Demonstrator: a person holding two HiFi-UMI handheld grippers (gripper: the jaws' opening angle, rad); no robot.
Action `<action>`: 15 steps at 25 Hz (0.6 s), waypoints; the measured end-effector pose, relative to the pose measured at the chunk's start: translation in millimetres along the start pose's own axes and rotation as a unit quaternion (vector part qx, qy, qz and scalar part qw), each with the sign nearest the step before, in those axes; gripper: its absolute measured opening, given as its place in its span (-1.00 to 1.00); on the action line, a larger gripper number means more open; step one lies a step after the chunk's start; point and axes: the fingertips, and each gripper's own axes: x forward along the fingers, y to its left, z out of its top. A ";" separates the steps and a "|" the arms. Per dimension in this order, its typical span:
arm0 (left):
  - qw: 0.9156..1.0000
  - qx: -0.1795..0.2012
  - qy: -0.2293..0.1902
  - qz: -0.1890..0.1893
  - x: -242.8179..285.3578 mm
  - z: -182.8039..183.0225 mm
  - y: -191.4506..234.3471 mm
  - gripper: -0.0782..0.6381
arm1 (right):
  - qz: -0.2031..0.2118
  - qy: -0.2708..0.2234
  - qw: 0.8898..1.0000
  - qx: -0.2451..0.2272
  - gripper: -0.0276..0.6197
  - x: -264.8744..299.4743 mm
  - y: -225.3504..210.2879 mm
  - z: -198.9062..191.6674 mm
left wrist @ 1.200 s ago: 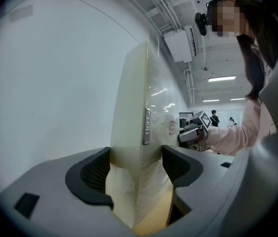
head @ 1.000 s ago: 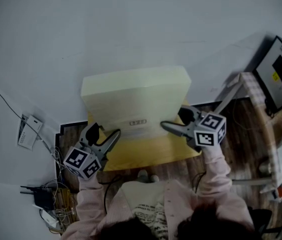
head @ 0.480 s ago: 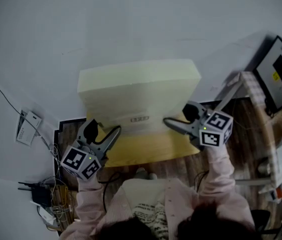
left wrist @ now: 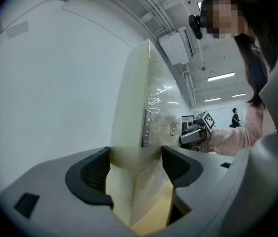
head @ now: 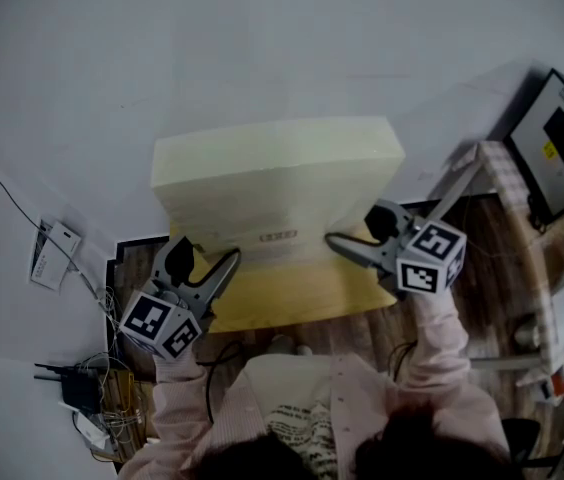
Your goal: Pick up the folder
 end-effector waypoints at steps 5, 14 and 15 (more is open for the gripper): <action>1.000 0.001 -0.003 0.003 -0.7 -0.3 1.1 0.13 | 0.003 -0.002 1.000 0.001 0.07 1.7 -0.7 1.1; 1.000 -0.003 -0.005 0.009 -2.4 0.8 6.5 0.13 | 0.007 -0.002 1.000 -0.001 0.07 7.7 -0.6 4.2; 1.000 -0.004 -0.005 0.010 -2.4 1.4 6.9 0.13 | 0.007 -0.001 1.000 -0.002 0.07 8.4 -0.7 4.6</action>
